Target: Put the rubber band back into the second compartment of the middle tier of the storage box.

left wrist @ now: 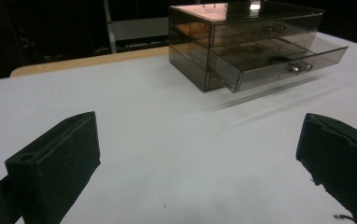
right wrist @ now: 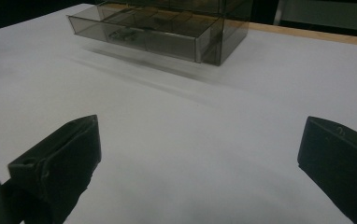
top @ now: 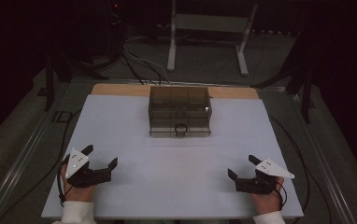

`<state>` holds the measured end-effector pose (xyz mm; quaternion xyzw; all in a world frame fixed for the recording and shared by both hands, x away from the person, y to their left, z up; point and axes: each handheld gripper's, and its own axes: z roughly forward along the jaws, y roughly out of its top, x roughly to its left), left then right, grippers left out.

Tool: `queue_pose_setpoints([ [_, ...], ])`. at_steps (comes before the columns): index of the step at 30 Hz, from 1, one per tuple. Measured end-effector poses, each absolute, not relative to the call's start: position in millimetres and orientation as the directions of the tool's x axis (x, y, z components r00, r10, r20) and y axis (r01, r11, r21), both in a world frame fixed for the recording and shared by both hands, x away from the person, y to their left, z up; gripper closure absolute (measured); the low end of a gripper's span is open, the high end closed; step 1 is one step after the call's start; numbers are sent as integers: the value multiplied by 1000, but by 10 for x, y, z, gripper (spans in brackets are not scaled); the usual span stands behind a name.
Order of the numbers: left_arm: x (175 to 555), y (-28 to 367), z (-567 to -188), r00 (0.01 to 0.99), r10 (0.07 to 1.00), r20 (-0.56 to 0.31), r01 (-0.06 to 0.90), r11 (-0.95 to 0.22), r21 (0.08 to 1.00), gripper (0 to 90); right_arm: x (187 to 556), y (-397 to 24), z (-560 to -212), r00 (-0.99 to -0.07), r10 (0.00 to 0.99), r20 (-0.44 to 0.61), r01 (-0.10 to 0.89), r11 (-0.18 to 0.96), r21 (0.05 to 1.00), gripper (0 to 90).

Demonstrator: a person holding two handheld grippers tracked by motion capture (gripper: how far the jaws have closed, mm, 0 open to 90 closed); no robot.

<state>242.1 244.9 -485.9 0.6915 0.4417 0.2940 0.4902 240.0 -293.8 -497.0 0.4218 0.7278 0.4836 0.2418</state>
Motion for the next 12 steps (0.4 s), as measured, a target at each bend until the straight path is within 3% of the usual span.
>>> queue_pose_setpoints([
  [12, 2373, 2507, -4829, 412, 910, -34, 308, -104, 946, 4, 2448, -2987, -5018, -515, 854, 72, 407, 170, 897, 3],
])
